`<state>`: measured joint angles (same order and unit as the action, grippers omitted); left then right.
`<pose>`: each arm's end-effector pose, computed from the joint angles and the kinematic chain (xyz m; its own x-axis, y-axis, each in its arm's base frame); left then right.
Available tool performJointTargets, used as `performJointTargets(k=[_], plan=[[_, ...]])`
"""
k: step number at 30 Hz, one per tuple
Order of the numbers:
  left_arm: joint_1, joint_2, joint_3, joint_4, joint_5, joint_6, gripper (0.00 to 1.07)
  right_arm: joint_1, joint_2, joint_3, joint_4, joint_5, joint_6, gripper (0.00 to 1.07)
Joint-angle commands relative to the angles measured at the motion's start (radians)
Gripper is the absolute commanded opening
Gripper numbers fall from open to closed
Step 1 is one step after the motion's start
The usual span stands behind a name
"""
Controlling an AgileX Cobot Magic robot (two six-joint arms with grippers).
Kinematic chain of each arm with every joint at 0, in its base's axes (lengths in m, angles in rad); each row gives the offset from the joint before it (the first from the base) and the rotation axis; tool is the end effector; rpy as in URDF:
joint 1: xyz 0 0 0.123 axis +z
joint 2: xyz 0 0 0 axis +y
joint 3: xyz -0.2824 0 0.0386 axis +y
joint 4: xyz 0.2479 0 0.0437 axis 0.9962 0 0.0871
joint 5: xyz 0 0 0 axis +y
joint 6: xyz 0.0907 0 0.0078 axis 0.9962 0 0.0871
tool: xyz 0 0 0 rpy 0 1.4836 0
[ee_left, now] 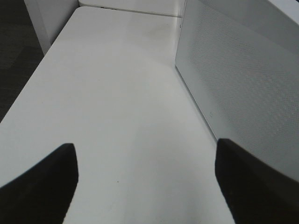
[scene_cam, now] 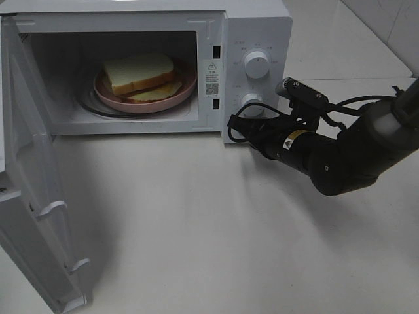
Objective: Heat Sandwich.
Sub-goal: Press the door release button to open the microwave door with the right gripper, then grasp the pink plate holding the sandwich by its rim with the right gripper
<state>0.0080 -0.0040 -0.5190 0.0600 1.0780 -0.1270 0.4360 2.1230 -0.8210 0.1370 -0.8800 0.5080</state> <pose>-0.0085 0.0047 0.2811 -0.4426 -0.1018 -0.8909 -0.0992 0.9930 -0.0642 0.3433 0.1494 0.0855 -0.4350 0.4128 -0.8002 -0.1039 0.8598 0.5000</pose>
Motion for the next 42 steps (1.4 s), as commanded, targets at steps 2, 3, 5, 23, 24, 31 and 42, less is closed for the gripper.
performJointTargets(k=[2,3,5,23,24,31,42], plan=[[0.001,-0.017,0.002,-0.004,-0.006,0.0,0.76,-0.014,-0.077,0.015,0.009,-0.077,-0.027,0.04],[0.001,-0.017,0.002,-0.004,-0.006,0.0,0.76,-0.014,-0.086,0.019,0.002,-0.056,-0.032,0.04],[0.001,-0.017,0.002,-0.004,-0.006,0.0,0.76,-0.014,-0.094,0.023,-0.008,-0.03,-0.039,0.04],[0.001,-0.017,0.002,-0.004,-0.006,0.0,0.76,-0.014,-0.252,0.106,-0.012,0.325,-0.2,0.04],[0.001,-0.017,0.002,-0.004,-0.006,0.0,0.76,-0.014,-0.252,0.106,-0.012,0.325,-0.2,0.04],[0.001,-0.017,0.002,-0.004,-0.006,0.0,0.76,-0.014,-0.327,0.106,-0.012,0.472,-0.288,0.06],[0.001,-0.017,0.002,-0.004,-0.006,0.0,0.76,-0.017,-0.452,0.105,-0.007,0.626,-0.381,0.1]])
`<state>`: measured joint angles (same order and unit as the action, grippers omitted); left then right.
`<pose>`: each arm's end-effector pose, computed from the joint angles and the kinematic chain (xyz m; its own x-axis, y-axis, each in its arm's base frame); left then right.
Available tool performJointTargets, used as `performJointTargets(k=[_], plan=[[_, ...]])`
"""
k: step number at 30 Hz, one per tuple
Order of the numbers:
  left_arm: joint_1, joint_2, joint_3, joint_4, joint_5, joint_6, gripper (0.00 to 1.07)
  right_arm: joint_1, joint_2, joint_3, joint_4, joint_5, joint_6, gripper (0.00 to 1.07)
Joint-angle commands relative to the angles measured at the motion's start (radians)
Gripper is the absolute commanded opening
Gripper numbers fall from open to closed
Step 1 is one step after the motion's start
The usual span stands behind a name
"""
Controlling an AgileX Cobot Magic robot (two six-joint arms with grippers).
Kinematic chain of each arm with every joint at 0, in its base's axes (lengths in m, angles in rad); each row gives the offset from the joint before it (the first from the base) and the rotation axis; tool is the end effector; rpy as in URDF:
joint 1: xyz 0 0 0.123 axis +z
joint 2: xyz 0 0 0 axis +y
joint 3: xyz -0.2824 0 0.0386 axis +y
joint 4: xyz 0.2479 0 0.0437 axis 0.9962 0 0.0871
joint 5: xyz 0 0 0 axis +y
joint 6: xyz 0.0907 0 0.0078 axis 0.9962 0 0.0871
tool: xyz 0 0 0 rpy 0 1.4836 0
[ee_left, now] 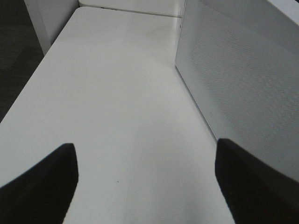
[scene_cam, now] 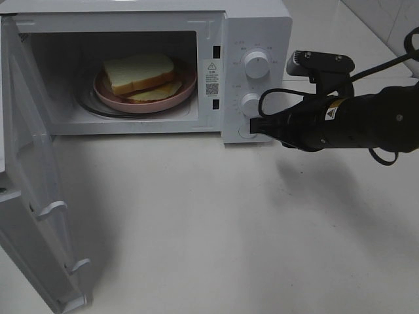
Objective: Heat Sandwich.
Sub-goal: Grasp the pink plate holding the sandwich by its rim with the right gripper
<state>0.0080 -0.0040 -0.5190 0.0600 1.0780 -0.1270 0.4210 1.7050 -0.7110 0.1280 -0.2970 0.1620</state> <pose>-0.0085 0.0047 0.2811 -0.4426 -0.1018 -0.8909 -0.0992 0.9930 -0.0642 0.2955 0.1286 0.1614 -0.6101 0.0341 -0.7916 -0.2180 0.9533 0.2091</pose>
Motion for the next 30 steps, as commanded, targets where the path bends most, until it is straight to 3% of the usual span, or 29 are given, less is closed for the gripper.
performJointTargets(k=[1,9,12,17,24,30], plan=[[0.001,-0.017,0.002,-0.004,-0.006,0.0,0.76,-0.002,-0.041,-0.005,0.002,0.058,-0.041,0.11],[0.001,-0.017,0.002,-0.004,-0.006,0.0,0.76,-0.002,-0.122,-0.005,-0.002,0.2,-0.051,0.24],[0.001,-0.017,0.002,-0.004,-0.006,0.0,0.76,-0.002,-0.165,-0.005,-0.003,0.277,-0.076,0.38],[0.001,-0.017,0.002,-0.004,-0.006,0.0,0.76,-0.002,-0.209,-0.006,-0.003,0.374,-0.152,0.49],[0.001,-0.017,0.002,-0.004,-0.006,0.0,0.76,-0.002,-0.256,-0.009,-0.003,0.444,-0.26,0.58],[0.001,-0.017,0.002,-0.004,-0.006,0.0,0.76,-0.002,-0.274,-0.115,0.009,0.718,-0.413,0.65]])
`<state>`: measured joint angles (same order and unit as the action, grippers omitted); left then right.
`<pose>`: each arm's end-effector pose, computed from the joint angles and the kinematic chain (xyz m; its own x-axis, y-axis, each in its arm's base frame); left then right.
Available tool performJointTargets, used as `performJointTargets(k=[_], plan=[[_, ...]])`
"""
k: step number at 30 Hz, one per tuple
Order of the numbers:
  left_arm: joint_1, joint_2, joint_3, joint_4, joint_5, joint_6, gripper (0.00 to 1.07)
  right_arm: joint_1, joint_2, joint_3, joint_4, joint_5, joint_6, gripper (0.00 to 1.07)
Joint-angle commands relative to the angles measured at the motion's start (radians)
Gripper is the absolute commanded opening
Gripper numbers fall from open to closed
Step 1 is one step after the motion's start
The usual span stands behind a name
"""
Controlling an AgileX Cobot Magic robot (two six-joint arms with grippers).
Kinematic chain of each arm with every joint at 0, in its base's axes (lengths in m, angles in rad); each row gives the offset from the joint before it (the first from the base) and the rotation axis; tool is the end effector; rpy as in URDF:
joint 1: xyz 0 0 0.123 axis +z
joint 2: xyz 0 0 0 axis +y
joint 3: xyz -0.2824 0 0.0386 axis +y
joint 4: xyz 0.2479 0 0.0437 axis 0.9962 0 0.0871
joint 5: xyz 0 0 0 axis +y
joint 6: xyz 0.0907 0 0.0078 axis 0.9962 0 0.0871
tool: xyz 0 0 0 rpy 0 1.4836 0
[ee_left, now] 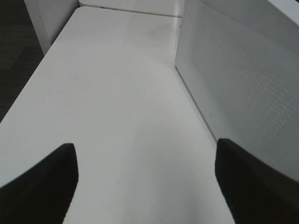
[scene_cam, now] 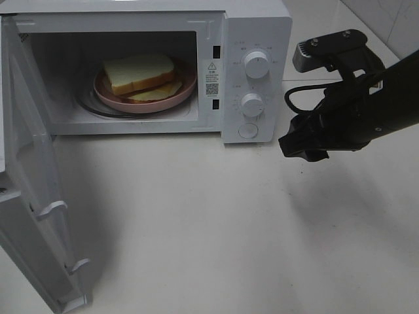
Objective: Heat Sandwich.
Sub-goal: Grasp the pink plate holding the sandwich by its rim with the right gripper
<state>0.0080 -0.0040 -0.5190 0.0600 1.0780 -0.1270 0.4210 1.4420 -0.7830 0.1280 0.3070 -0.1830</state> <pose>-0.0085 0.0047 0.2811 -0.4426 -0.1018 -0.8909 -0.0992 0.9930 -0.0642 0.2567 0.1188 0.2208 -0.6738 -0.3684 -0.6405 -0.4728 0.8811 -0.0094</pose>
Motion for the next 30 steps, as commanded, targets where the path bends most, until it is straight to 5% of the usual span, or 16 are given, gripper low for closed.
performJointTargets(k=[1,10,30], plan=[[0.001,-0.017,0.002,-0.004,-0.006,0.0,0.76,-0.002,-0.011,-0.064,0.009,0.157,-0.081,0.66],[0.001,-0.017,0.002,-0.004,-0.006,0.0,0.76,0.001,-0.011,-0.205,0.009,0.457,-0.375,0.67],[0.001,-0.017,0.002,-0.004,-0.006,0.0,0.76,0.071,-0.008,-0.213,0.009,0.438,-0.861,0.62]])
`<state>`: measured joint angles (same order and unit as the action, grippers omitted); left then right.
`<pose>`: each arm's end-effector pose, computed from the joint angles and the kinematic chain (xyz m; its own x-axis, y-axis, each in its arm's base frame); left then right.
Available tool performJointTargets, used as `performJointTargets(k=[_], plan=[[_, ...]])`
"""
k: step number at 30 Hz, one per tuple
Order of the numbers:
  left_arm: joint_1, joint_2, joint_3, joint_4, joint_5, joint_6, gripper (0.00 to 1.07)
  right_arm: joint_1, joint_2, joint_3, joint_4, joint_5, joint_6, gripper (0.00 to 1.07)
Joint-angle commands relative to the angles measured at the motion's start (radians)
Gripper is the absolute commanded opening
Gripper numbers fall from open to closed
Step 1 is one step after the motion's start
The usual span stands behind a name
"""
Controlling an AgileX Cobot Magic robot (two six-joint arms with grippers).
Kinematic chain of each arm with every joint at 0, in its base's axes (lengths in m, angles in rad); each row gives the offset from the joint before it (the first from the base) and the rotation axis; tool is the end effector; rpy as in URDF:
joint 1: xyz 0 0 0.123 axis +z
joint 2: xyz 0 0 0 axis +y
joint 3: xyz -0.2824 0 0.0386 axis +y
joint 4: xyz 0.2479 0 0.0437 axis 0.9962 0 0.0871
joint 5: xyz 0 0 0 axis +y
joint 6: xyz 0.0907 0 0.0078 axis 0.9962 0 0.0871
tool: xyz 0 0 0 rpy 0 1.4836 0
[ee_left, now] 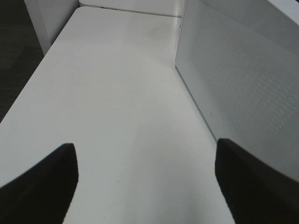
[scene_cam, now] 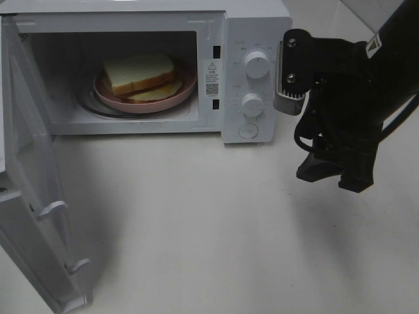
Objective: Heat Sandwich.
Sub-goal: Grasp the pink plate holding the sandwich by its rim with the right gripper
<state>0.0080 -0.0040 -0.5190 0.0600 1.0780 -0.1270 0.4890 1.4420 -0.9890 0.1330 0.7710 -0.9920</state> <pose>-0.0085 0.0047 0.2811 -0.4426 -0.1018 -0.8909 -0.0992 0.9930 -0.0642 0.2453 0.1401 0.2567 -0.1068 -0.9378 -0.3304 -0.9380 0.2052 -0.2793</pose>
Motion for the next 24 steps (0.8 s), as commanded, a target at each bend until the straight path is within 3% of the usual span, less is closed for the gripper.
performJointTargets(k=[1,13,20,24], plan=[[0.001,-0.017,0.002,-0.004,-0.006,0.0,0.76,0.003,-0.008,-0.007,0.004,-0.049,-0.064,0.62],[0.001,-0.017,0.002,-0.004,-0.006,0.0,0.76,0.04,0.031,-0.032,-0.017,-0.094,-0.106,0.62],[0.001,-0.017,0.002,-0.004,-0.006,0.0,0.76,0.119,0.169,-0.166,-0.027,-0.099,-0.105,0.62],[0.001,-0.017,0.002,-0.004,-0.006,0.0,0.76,0.17,0.287,-0.293,-0.027,-0.099,-0.105,0.62]])
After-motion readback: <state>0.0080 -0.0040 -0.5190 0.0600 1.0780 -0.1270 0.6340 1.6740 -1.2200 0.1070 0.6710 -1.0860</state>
